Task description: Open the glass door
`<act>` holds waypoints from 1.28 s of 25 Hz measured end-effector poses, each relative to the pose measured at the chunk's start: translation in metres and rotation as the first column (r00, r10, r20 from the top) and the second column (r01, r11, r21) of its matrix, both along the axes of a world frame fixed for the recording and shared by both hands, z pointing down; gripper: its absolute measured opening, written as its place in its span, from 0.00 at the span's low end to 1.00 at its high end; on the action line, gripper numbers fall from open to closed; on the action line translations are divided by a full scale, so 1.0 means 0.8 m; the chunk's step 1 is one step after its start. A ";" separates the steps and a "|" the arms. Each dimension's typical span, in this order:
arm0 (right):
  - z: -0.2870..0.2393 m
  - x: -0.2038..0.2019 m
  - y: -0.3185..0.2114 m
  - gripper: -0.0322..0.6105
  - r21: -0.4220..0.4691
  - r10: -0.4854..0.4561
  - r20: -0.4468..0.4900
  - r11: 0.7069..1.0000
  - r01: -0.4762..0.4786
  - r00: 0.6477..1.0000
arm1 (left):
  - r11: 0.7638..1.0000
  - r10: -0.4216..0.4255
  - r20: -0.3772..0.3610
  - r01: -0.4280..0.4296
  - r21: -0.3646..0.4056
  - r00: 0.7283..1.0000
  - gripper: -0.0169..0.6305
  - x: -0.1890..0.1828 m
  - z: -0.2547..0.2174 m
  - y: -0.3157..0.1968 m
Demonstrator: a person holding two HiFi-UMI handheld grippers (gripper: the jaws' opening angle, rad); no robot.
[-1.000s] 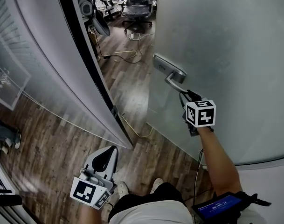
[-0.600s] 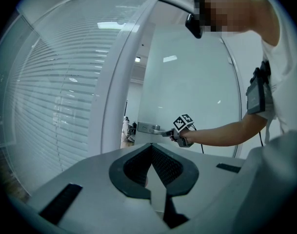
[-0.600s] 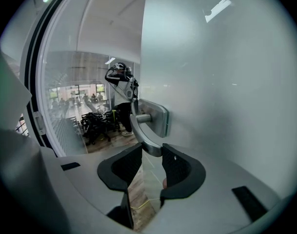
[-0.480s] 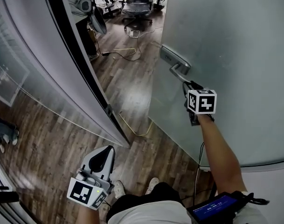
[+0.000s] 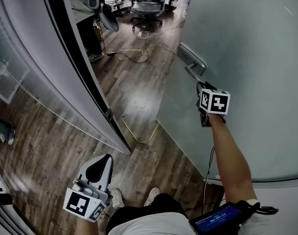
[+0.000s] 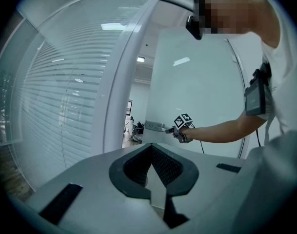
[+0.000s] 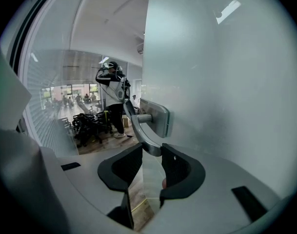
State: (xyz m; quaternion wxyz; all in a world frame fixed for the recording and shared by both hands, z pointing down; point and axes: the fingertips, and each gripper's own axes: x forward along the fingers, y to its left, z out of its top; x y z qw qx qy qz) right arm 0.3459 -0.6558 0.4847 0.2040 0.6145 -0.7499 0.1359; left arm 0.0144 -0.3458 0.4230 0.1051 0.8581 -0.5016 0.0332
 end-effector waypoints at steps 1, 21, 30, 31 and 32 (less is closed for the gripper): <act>-0.001 0.005 -0.003 0.25 0.004 0.007 -0.003 1.000 -0.007 1.000 | 1.000 -0.004 0.001 0.004 -0.002 1.000 0.03 0.001 0.001 0.000; -0.106 0.014 0.036 0.25 0.272 0.082 0.019 0.959 -0.085 0.996 | 0.999 0.040 0.004 -0.040 0.027 0.999 0.03 -0.014 -0.011 -0.002; -0.264 -0.092 0.247 0.21 0.520 0.028 0.131 0.849 -0.093 0.991 | 0.971 0.214 0.002 -0.213 0.105 0.977 0.03 -0.057 -0.041 0.024; -0.275 -0.103 0.269 0.19 0.538 0.022 0.138 0.838 -0.093 0.990 | 0.969 0.223 0.004 -0.222 0.107 0.975 0.03 -0.061 -0.042 0.028; -0.283 -0.116 0.290 0.16 0.554 0.015 0.143 0.827 -0.092 0.990 | 0.968 0.228 0.004 -0.227 0.107 0.974 0.03 -0.067 -0.041 0.034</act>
